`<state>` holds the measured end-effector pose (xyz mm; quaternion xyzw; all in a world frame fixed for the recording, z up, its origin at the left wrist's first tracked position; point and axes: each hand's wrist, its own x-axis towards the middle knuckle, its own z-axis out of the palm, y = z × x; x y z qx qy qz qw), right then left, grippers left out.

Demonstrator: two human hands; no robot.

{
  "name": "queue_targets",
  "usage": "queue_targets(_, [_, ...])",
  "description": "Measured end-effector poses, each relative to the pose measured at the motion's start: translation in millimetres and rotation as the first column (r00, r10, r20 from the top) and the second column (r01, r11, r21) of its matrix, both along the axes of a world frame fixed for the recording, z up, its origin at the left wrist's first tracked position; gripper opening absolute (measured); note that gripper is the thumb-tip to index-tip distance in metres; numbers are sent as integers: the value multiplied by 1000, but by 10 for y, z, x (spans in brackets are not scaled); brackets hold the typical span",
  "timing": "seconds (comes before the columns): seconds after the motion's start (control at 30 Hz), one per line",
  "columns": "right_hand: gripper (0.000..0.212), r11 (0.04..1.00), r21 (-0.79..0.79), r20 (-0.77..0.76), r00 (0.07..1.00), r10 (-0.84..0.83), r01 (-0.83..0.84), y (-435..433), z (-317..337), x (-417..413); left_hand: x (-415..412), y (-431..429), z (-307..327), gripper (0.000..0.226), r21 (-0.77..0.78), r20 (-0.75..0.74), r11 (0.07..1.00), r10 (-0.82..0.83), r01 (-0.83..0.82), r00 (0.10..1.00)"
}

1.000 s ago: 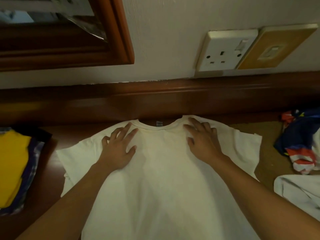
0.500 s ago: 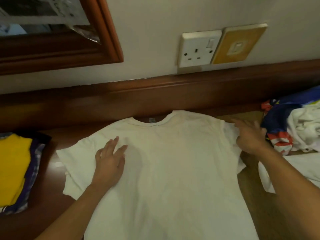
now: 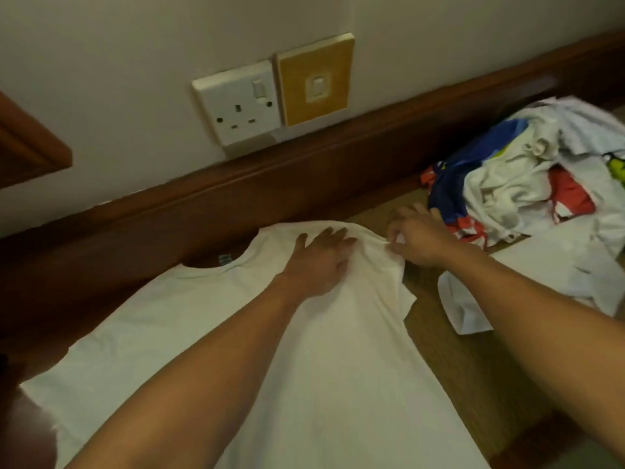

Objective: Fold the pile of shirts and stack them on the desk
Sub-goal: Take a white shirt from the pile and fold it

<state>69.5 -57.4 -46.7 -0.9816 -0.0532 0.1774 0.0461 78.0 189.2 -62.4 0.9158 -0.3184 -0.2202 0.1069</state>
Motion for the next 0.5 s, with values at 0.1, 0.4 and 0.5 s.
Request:
queue_targets(0.1, [15,864,431,-101,965,-241,261,-177,115,-30,52,-99,-191,60,139,-46,990,-2,9,999])
queue_targets(0.4, [15,834,398,-358,902,-244,383,-515,332,-247,45,-203,-209,70,183,-7,982,44,-42,999])
queue_targets(0.5, [11,642,586,-122,837,-533,494,-558,327,-307,92,-299,-120,62,221,-1,974,48,-46,999])
